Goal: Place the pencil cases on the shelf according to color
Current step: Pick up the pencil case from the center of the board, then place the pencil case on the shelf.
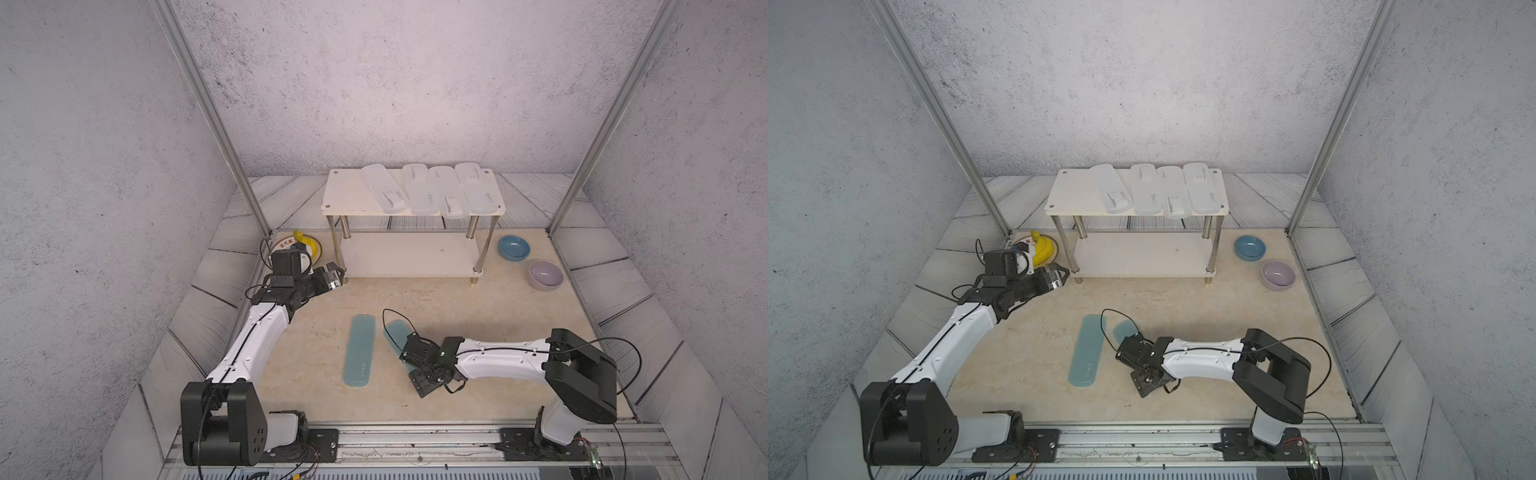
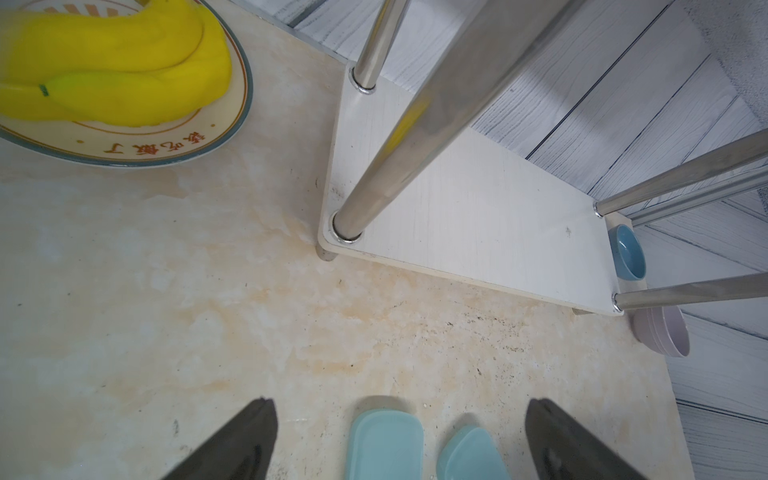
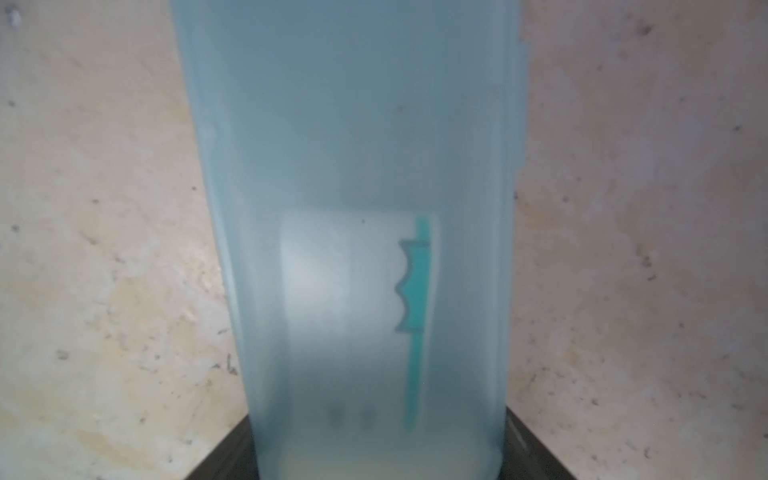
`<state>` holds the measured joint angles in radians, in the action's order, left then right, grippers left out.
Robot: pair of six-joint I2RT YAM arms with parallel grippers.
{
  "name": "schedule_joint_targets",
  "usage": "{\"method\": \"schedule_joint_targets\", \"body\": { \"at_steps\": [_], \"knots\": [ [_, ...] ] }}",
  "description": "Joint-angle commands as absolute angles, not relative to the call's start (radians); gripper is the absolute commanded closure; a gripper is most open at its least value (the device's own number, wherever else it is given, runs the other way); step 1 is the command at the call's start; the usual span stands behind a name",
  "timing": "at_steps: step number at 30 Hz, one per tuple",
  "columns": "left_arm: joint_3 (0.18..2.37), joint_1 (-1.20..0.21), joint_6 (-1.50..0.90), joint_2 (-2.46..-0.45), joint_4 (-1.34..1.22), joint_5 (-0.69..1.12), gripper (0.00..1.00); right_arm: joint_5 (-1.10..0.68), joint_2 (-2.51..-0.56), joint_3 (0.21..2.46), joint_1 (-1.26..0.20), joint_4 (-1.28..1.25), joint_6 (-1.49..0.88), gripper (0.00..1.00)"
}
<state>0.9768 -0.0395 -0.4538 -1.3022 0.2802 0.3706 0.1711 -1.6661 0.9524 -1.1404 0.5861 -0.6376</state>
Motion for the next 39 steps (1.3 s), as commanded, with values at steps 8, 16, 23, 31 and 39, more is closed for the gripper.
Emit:
{"method": "schedule_joint_targets", "body": {
  "at_steps": [8,16,23,31,39],
  "knots": [
    [0.965,-0.034,-0.454,-1.29,0.268,0.381,0.0,0.347,-1.486,0.956,-1.127,0.638,-0.738,0.44],
    [0.964,-0.035,-0.457,-1.284,0.266,0.388,0.0,0.336,-1.368,0.937,-0.974,0.586,-0.733,0.44],
    [0.956,-0.035,-0.462,-1.278,0.26,0.393,0.0,0.253,-1.379,0.93,-0.815,0.445,-0.693,0.45],
    [0.948,-0.035,-0.475,-1.275,0.249,0.415,0.0,0.243,-1.554,1.088,-0.732,0.473,-0.668,0.49],
    [0.946,-0.034,-0.483,-1.272,0.24,0.427,0.0,0.252,-1.731,1.262,-0.685,0.525,-0.6,0.5]
  ]
}}
